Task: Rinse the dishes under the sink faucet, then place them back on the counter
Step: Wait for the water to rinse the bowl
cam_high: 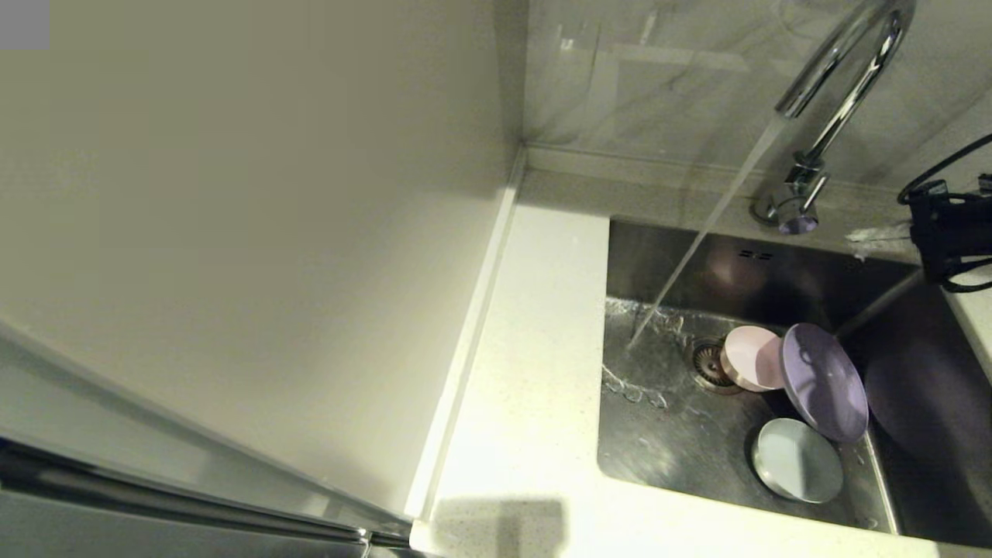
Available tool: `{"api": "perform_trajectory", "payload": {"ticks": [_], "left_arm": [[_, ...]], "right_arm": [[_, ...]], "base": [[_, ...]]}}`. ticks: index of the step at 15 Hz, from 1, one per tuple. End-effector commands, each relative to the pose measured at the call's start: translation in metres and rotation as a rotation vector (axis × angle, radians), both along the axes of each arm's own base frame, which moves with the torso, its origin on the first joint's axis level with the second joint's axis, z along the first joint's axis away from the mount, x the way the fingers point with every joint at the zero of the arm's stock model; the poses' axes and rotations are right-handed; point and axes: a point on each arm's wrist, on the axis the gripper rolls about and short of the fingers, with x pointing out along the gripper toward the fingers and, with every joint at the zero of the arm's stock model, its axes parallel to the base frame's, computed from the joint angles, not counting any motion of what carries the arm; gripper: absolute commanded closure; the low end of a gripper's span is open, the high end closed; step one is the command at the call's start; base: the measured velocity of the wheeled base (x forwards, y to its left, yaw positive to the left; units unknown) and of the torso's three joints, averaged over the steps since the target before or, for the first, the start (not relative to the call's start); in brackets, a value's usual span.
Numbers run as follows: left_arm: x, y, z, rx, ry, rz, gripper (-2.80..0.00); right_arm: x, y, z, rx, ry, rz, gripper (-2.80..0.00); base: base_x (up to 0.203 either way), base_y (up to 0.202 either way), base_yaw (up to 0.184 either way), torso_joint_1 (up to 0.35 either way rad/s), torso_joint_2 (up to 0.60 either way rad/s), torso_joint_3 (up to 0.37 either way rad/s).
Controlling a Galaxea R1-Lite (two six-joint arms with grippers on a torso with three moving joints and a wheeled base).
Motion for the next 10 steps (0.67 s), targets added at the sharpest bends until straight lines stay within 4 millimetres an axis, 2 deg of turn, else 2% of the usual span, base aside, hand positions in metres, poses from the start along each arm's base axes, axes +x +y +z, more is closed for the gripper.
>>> {"api": "perform_trajectory", "payload": {"ticks": [1, 4, 6, 7, 9, 10], "left_arm": [[0.0, 0.0, -0.001, -0.001, 0.002, 0.001, 0.0], [0.0, 0.0, -0.001, -0.001, 0.002, 0.001, 0.0], [0.0, 0.0, -0.001, -0.001, 0.002, 0.001, 0.0], [0.0, 0.0, -0.001, -0.001, 0.003, 0.001, 0.0], [0.0, 0.0, -0.001, -0.001, 0.003, 0.001, 0.0], [0.0, 0.0, -0.001, -0.001, 0.003, 0.001, 0.0]], "right_arm": [[-0.032, 0.003, 0.012, -0.156, 0.011, 0.014, 0.0], [-0.09, 0.02, 0.046, -0.461, -0.023, 0.011, 0.0], [-0.14, 0.044, 0.072, -0.707, -0.085, 0.032, 0.0], [-0.167, 0.059, 0.078, -0.825, -0.113, 0.064, 0.0], [-0.217, 0.092, 0.074, -0.983, -0.146, 0.129, 0.0], [-0.239, 0.107, 0.062, -1.035, -0.142, 0.166, 0.0]], "base": [[0.0, 0.0, 0.0, 0.0, 0.0, 0.0], [0.0, 0.0, 0.0, 0.0, 0.0, 0.0], [0.0, 0.0, 0.0, 0.0, 0.0, 0.0], [0.0, 0.0, 0.0, 0.0, 0.0, 0.0], [0.0, 0.0, 0.0, 0.0, 0.0, 0.0], [0.0, 0.0, 0.0, 0.0, 0.0, 0.0]]}}
